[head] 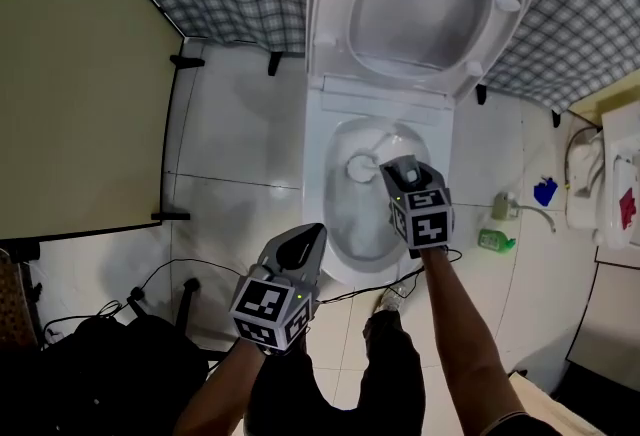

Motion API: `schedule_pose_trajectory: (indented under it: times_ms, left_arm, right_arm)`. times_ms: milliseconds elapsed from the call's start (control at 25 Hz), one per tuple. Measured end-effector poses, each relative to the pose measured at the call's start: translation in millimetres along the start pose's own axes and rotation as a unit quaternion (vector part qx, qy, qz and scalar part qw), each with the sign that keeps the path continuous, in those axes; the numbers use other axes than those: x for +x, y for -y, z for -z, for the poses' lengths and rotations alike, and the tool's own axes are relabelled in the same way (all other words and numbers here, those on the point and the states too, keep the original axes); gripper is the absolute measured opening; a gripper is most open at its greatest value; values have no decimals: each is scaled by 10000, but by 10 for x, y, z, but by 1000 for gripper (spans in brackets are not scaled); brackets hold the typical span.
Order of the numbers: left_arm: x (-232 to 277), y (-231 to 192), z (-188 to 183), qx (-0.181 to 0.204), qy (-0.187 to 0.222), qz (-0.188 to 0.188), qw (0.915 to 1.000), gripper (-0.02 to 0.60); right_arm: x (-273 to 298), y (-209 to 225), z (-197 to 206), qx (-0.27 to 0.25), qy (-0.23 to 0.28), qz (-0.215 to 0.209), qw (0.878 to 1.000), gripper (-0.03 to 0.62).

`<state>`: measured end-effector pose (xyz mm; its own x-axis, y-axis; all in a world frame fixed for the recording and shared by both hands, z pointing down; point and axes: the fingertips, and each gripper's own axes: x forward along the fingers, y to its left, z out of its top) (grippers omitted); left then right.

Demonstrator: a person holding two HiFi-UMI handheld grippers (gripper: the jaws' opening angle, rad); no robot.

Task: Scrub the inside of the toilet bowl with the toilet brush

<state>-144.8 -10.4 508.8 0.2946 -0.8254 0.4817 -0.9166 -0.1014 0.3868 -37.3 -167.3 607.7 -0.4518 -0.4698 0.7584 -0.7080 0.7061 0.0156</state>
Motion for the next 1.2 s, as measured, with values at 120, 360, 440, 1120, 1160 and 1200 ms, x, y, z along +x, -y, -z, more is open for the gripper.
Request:
schedule_pose_trajectory:
  times_ms: [120,360,440,1120,1160,1200]
  left_arm:
    - [-1,-92,116,-33,-23,-28,10000,10]
    - [-2,-62,180,-38,-88,30,9999,10]
    - [6,-27,191,-28,-113,81,9999,10]
    - [149,145,220,316,-444,578,9968,9]
    - [156,131,221,341,-457,591,9966,9]
    - [158,110,222,359,-468,595,9965,9]
  right_arm:
    - [52,-112,309,-58,-234,-49,9997,213]
    - [-262,-130,288,-42,7,-38,10000,213]
    - [-370,-67,211,14,181,73,9998,213]
    - [-771,813,369,2917,1472,1969,9244,213]
    - [-747,812,358,2978,1519,1962,9218,213]
    - [-720,804,338,3000,1544,1941,9211,213]
